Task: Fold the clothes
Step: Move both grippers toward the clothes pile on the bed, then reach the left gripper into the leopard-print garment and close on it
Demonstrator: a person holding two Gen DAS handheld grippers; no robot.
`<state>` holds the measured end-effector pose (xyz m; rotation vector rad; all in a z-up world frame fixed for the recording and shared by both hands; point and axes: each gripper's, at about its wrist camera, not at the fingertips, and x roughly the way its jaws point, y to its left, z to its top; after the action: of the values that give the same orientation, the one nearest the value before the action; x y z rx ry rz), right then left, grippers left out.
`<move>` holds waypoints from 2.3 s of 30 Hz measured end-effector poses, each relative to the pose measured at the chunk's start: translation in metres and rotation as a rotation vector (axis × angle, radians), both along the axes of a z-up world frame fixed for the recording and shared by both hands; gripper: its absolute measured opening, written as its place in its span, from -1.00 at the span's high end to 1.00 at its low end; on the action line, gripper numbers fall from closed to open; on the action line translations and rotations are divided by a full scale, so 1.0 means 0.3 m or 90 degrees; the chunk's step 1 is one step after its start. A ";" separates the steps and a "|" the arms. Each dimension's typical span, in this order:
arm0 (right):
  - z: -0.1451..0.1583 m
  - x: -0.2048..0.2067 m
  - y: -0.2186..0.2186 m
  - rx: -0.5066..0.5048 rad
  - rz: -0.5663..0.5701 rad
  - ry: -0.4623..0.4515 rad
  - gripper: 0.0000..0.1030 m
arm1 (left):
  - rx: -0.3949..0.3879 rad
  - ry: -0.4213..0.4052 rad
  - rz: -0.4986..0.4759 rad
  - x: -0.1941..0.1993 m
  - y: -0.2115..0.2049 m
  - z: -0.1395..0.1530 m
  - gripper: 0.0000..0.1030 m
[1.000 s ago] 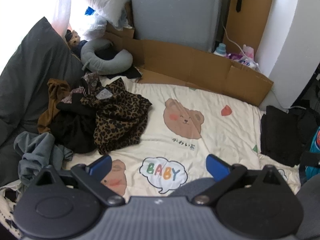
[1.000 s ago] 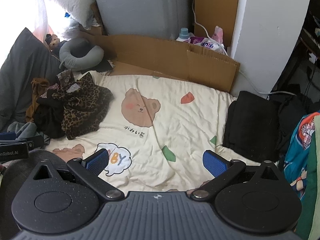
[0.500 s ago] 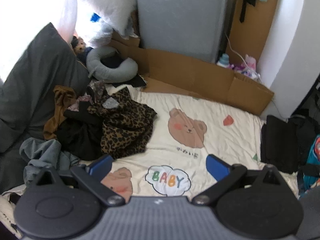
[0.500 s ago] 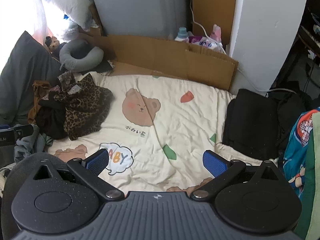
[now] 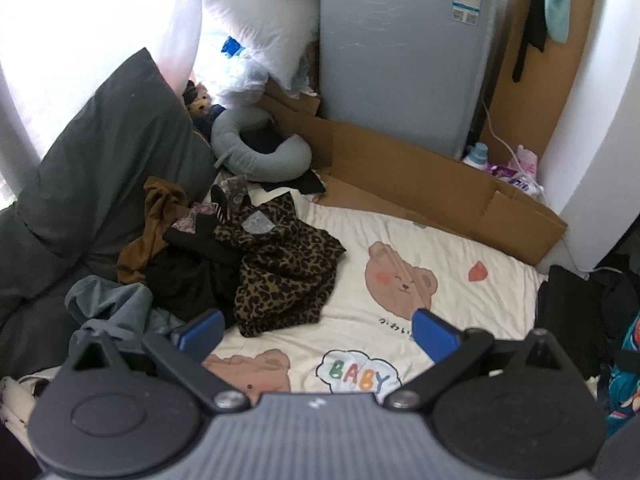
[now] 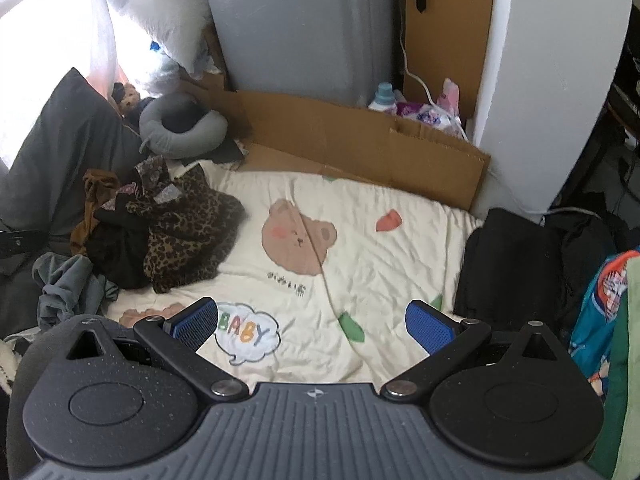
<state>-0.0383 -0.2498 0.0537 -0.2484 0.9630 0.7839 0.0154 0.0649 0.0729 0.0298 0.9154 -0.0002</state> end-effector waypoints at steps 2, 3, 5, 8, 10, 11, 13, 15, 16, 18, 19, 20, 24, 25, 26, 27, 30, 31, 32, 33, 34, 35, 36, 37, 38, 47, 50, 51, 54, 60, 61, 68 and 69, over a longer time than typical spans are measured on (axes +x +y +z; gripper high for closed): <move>-0.005 0.012 0.011 0.006 -0.002 0.010 -0.99 | 0.007 0.002 -0.006 0.013 0.002 -0.006 -0.97; -0.010 0.020 0.021 0.005 -0.002 0.012 -0.99 | 0.008 0.003 -0.006 0.017 0.004 -0.009 -0.97; -0.017 0.029 0.040 0.002 0.001 0.011 -0.99 | 0.010 0.005 -0.005 0.026 0.007 -0.014 -0.97; -0.027 0.045 0.068 -0.001 0.004 0.008 -0.99 | 0.018 0.007 -0.004 0.048 0.016 -0.024 -0.97; -0.034 0.064 0.087 0.002 0.004 0.011 -0.99 | 0.021 0.012 -0.006 0.066 0.021 -0.036 -0.97; -0.037 0.074 0.096 0.002 0.005 0.011 -0.99 | 0.018 0.017 -0.007 0.078 0.023 -0.045 -0.97; -0.044 0.094 0.114 0.003 0.005 0.010 -0.99 | 0.015 0.026 -0.007 0.101 0.029 -0.070 -0.97; -0.053 0.114 0.133 0.000 0.006 0.008 -0.99 | 0.013 0.035 -0.005 0.124 0.037 -0.094 -0.97; -0.061 0.121 0.144 -0.003 0.008 0.008 -0.99 | 0.012 0.038 -0.004 0.135 0.041 -0.106 -0.97; -0.079 0.137 0.165 -0.003 0.012 0.012 -0.99 | 0.010 0.045 -0.002 0.158 0.050 -0.131 -0.97; -0.088 0.146 0.176 -0.004 0.015 0.014 -0.99 | 0.009 0.049 -0.001 0.169 0.055 -0.144 -0.97; -0.098 0.155 0.191 -0.008 0.018 0.015 -0.99 | 0.008 0.052 0.000 0.180 0.060 -0.156 -0.97; -0.137 0.182 0.252 -0.020 0.032 0.015 -0.99 | 0.020 0.051 0.009 0.229 0.081 -0.197 -0.97; -0.147 0.187 0.267 -0.023 0.035 0.016 -0.99 | 0.019 0.057 0.008 0.245 0.087 -0.212 -0.97; -0.157 0.193 0.282 -0.026 0.038 0.016 -0.99 | 0.015 0.066 0.007 0.263 0.095 -0.228 -0.97; -0.169 0.199 0.297 -0.028 0.043 0.019 -0.99 | 0.010 0.075 0.008 0.280 0.101 -0.246 -0.97; -0.206 0.214 0.337 -0.033 0.056 0.028 -0.99 | 0.010 0.090 0.010 0.320 0.115 -0.296 -0.96; -0.218 0.216 0.350 -0.034 0.061 0.030 -0.99 | 0.010 0.095 0.011 0.332 0.119 -0.312 -0.96; -0.229 0.219 0.363 -0.035 0.067 0.031 -0.99 | 0.009 0.098 0.013 0.344 0.125 -0.327 -0.96; -0.240 0.222 0.379 -0.038 0.073 0.032 -0.99 | 0.008 0.102 0.015 0.357 0.130 -0.343 -0.96; -0.250 0.225 0.395 -0.040 0.079 0.033 -0.99 | 0.007 0.106 0.019 0.374 0.139 -0.361 -0.96; -0.259 0.229 0.410 -0.040 0.083 0.038 -0.99 | 0.005 0.109 0.023 0.385 0.145 -0.375 -0.96; -0.268 0.233 0.424 -0.040 0.087 0.043 -0.99 | 0.002 0.111 0.026 0.397 0.149 -0.389 -0.95; -0.276 0.237 0.438 -0.041 0.091 0.048 -0.99 | 0.001 0.114 0.031 0.409 0.155 -0.402 -0.95; -0.285 0.241 0.452 -0.041 0.095 0.052 -0.99 | -0.001 0.117 0.035 0.420 0.161 -0.415 -0.95; -0.355 0.263 0.603 -0.065 0.154 0.021 -0.99 | -0.007 0.138 0.037 0.506 0.196 -0.528 -0.95; -0.387 0.285 0.640 -0.063 0.178 0.050 -0.99 | -0.008 0.138 0.046 0.532 0.210 -0.567 -0.91; -0.401 0.290 0.656 -0.066 0.184 0.055 -0.99 | -0.008 0.140 0.048 0.542 0.214 -0.581 -0.91; -0.442 0.293 0.693 -0.074 0.196 0.052 -0.99 | -0.004 0.144 0.040 0.569 0.215 -0.621 -0.91; -0.534 0.302 0.754 -0.087 0.231 0.055 -0.99 | 0.003 0.150 0.034 0.616 0.219 -0.710 -0.91; -0.553 0.305 0.761 -0.087 0.238 0.055 -0.99 | 0.005 0.153 0.031 0.622 0.218 -0.730 -0.91; -0.685 0.332 0.797 -0.060 0.278 0.054 -0.99 | 0.011 0.151 0.023 0.661 0.213 -0.878 -0.80; -0.703 0.335 0.798 -0.056 0.281 0.052 -0.99 | 0.008 0.151 0.028 0.667 0.216 -0.896 -0.77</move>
<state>0.0622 -0.0103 -0.1572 -0.5201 1.0351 1.1631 0.2156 0.1296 -0.1958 0.0220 1.1534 0.0433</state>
